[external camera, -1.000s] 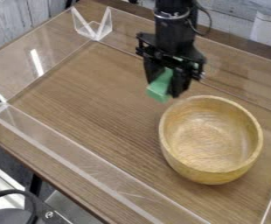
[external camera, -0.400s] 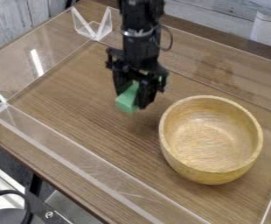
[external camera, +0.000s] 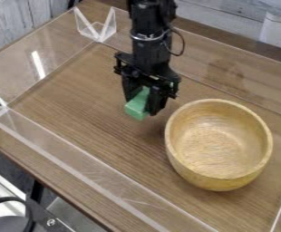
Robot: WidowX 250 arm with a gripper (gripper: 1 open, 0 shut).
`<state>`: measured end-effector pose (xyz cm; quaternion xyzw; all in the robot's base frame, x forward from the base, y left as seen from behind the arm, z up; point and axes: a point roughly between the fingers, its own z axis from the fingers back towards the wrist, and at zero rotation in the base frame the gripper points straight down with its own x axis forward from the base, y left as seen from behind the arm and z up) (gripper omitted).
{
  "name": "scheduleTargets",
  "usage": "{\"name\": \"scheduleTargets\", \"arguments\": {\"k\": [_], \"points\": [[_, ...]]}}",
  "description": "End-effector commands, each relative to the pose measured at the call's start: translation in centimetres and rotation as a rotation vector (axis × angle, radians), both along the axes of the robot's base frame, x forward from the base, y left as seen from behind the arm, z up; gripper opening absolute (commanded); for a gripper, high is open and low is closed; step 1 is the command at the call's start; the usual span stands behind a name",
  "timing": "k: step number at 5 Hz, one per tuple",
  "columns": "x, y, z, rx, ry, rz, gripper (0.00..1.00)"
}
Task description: Remove the green block from inside the brown bowl and put it on the table
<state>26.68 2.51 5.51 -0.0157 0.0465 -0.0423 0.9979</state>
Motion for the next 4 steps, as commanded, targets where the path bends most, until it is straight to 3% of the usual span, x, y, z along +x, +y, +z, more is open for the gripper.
{"name": "scheduleTargets", "arguments": {"k": [1,4], "points": [[2.4,0.0,0.6,0.010,-0.059,-0.009,0.00],[4.6,-3.0,-0.5,-0.008,-0.059,-0.081,0.00]]}}
